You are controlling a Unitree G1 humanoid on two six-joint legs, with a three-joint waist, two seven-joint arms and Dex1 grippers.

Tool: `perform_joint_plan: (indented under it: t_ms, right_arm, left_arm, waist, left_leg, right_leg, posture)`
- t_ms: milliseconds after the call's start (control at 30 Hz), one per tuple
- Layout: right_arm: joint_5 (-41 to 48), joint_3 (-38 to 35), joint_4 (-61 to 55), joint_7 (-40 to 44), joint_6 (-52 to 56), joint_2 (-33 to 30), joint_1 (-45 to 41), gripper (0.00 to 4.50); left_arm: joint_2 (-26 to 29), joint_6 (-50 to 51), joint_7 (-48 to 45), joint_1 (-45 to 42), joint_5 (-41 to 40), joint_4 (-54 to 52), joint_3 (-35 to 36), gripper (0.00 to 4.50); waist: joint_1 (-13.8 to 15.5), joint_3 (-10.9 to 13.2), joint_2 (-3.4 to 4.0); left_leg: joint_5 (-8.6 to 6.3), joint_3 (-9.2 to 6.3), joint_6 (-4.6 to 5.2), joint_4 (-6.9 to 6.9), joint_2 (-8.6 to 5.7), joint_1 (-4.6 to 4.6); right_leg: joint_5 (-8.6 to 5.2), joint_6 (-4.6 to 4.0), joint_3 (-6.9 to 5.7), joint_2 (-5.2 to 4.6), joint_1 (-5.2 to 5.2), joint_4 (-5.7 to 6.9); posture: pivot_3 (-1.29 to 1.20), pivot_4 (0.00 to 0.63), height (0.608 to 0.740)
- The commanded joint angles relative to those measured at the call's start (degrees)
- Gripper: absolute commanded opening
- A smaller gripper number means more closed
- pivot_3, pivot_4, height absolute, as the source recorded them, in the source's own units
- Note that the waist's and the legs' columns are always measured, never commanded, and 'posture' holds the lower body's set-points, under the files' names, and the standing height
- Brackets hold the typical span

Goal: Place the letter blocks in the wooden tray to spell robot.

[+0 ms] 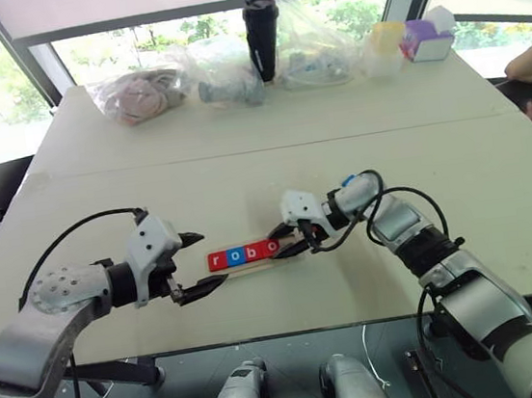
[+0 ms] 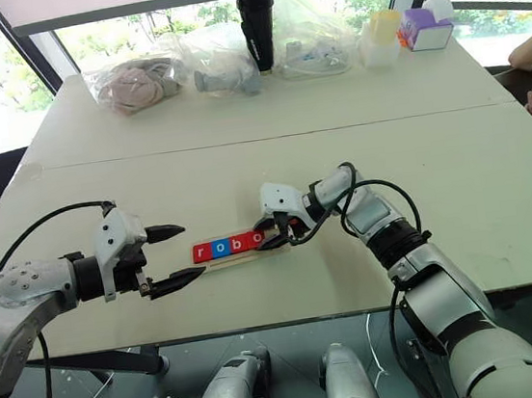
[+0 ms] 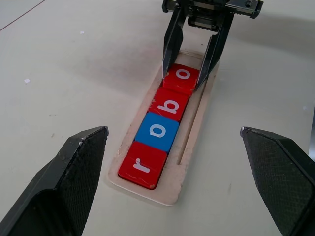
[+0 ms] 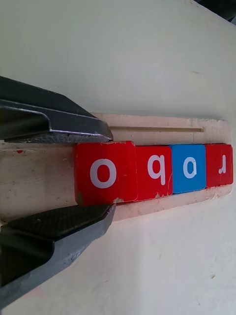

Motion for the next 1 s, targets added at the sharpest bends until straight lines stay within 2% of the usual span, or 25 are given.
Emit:
perform_joint_plan:
  t_ms: [33, 100, 133, 333, 467, 567, 700, 900, 1000]
  right_arm:
    - [-0.6, -1.2, 0.0, -0.5, -1.6, 0.2, -1.8, 3.21]
    - [-0.7, -1.8, -0.3, -0.7, -1.8, -0.3, -1.9, 4.24]
    - [-0.7, -2.0, -0.5, -0.7, -1.7, -0.4, -1.9, 4.46]
    - [-0.4, -3.6, -1.8, -2.2, -1.8, -0.8, -2.5, 4.46]
    - [3.1, -9.2, -6.5, -4.9, 3.2, -2.4, -2.0, 4.46]
    - [7.8, -19.0, -9.0, -14.7, 10.1, -2.4, -1.6, 4.46]
    - [6.5, -29.2, -12.1, -33.4, 19.8, -3.5, 1.0, 4.46]
    - [8.9, -33.0, -24.3, -41.5, 33.7, -4.0, 8.3, 4.46]
    - [6.9, -31.5, -24.3, -44.6, 34.9, -4.1, 11.0, 4.46]
  left_arm:
    - [-0.2, -0.1, 0.5, -0.9, -0.5, -1.5, 1.1, 4.50]
    - [-0.3, -0.1, 0.6, -1.1, -0.4, -1.4, 0.9, 4.50]
    - [-0.4, -0.1, 0.6, -1.2, -0.4, -1.4, 0.7, 4.50]
    - [-0.7, -0.2, 0.7, -2.2, -0.1, -0.8, -0.1, 4.50]
    - [-0.6, -0.3, 0.4, -2.8, -0.2, -0.4, 0.0, 4.50]
    - [-1.6, 0.6, 0.8, -3.9, -2.2, -0.7, 1.2, 4.50]
    - [-4.7, 3.0, 2.8, -7.2, -7.8, -0.7, 4.4, 4.50]
    - [-5.5, 4.1, 3.1, -11.5, -9.2, 0.9, 3.5, 4.50]
    - [-6.9, 2.1, 2.0, -15.4, -7.2, 4.6, 0.1, 4.50]
  waist:
    - [0.0, 0.0, 0.00]
    - [0.0, 0.0, 0.00]
    - [0.0, 0.0, 0.00]
    - [0.0, 0.0, 0.00]
    - [0.1, 0.0, 0.00]
    - [0.3, 0.0, 0.00]
    - [0.6, 0.0, -0.02]
    - [0.4, 0.0, 0.00]
    - [0.1, 0.0, 0.01]
  left_leg:
    - [0.00, 0.00, 0.00, 0.00, 0.00, 0.00]
    - [0.00, 0.00, -0.01, 0.00, 0.00, 0.00]
    - [0.00, 0.00, -0.01, 0.00, 0.00, 0.00]
    - [0.01, 0.00, -0.02, 0.00, 0.01, 0.00]
    - [0.01, 0.00, -0.02, 0.00, 0.03, 0.00]
    - [0.01, 0.00, -0.02, 0.00, 0.03, -0.02]
    - [0.01, -0.01, -0.03, 0.01, 0.02, -0.02]
    - [0.03, 0.10, 0.00, -0.05, 0.03, -0.02]
    - [0.04, 0.11, 0.01, -0.01, 0.03, 0.00]
  right_leg:
    - [0.00, 0.00, 0.00, 0.01, 0.00, 0.00]
    - [0.00, -0.01, 0.00, 0.02, 0.00, 0.00]
    - [0.01, -0.01, 0.01, 0.03, 0.00, 0.00]
    - [0.02, -0.02, 0.03, 0.05, -0.01, 0.01]
    - [0.02, -0.03, 0.04, 0.07, -0.02, 0.01]
    - [0.02, -0.04, 0.06, 0.06, -0.03, 0.01]
    - [0.03, -0.06, 0.06, -0.04, -0.02, 0.01]
    - [0.03, -0.05, 0.13, -0.07, -0.08, 0.05]
    - [0.03, -0.05, 0.14, -0.05, -0.06, 0.11]
  posture:
    - [0.00, 0.150, 0.740]
    - [0.00, 0.150, 0.740]
    - [0.00, 0.150, 0.740]
    - [0.00, 0.150, 0.740]
    - [0.00, 0.150, 0.740]
    - [0.00, 0.150, 0.740]
    - [0.00, 0.150, 0.740]
    - [0.00, 0.150, 0.740]
    - [0.00, 0.150, 0.740]
